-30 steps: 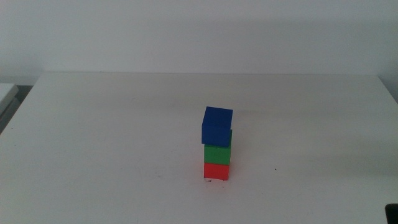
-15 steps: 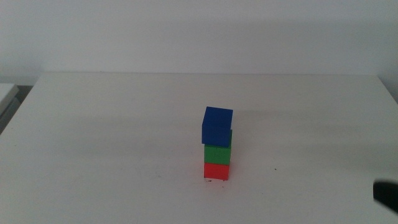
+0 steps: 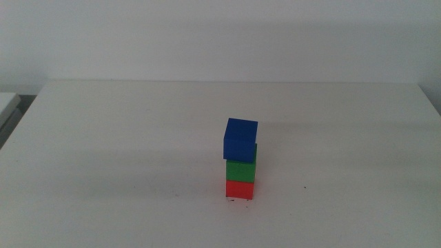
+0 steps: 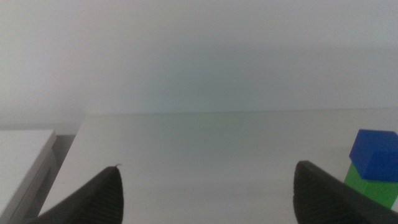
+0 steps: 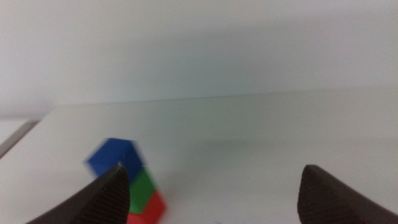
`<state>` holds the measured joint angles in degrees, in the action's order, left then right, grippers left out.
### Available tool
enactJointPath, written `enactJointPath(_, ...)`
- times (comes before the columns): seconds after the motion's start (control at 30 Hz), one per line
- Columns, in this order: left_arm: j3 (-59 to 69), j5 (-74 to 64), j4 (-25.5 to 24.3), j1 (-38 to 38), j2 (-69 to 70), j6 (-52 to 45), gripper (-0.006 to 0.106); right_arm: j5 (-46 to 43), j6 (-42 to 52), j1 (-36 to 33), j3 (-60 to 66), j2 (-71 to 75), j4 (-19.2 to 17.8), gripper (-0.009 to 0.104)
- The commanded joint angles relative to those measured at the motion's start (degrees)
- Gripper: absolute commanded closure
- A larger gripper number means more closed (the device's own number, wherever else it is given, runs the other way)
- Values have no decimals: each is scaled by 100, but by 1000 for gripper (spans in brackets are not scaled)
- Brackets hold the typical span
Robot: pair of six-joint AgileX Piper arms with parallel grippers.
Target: Stack red cubes first, then green, then blue cubes in a specific spot.
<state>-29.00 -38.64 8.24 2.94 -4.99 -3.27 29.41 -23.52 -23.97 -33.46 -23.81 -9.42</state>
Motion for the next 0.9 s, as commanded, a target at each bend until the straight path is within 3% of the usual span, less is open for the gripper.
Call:
enactJointPath(0.0, 14, 75, 22, -13, 29, 5, 7, -100, 28, 498, 336, 266, 228, 2)
enactJointPath(0.2, 14, 75, 22, -13, 29, 5, 7, -326, 28, 1406, 1280, 994, 211, 2)
enactJointPath(0.37, 14, 75, 22, -13, 29, 5, 7, -524, 28, 1619, 1551, 1549, 211, 2)
enactJointPath(0.47, 14, 75, 22, -13, 29, 5, 7, -390, 262, 1634, 1580, 1781, -209, 2)
enactJointPath(0.53, 14, 75, 22, -13, 29, 5, 7, -365, 943, 1715, 1590, 1921, -358, 2)
enactJointPath(0.63, 14, 75, 22, -13, 29, 5, 7, -585, 2240, 1918, 1808, 2067, 142, 2)
enactJointPath(0.8, 14, 75, 22, -13, 29, 5, 7, -1540, 3718, 2449, 2439, 2314, 1726, 2)
enactJointPath(0.87, 14, 75, 22, -13, 29, 5, 7, -1619, 3722, 2603, 2573, 2381, 1850, 2)
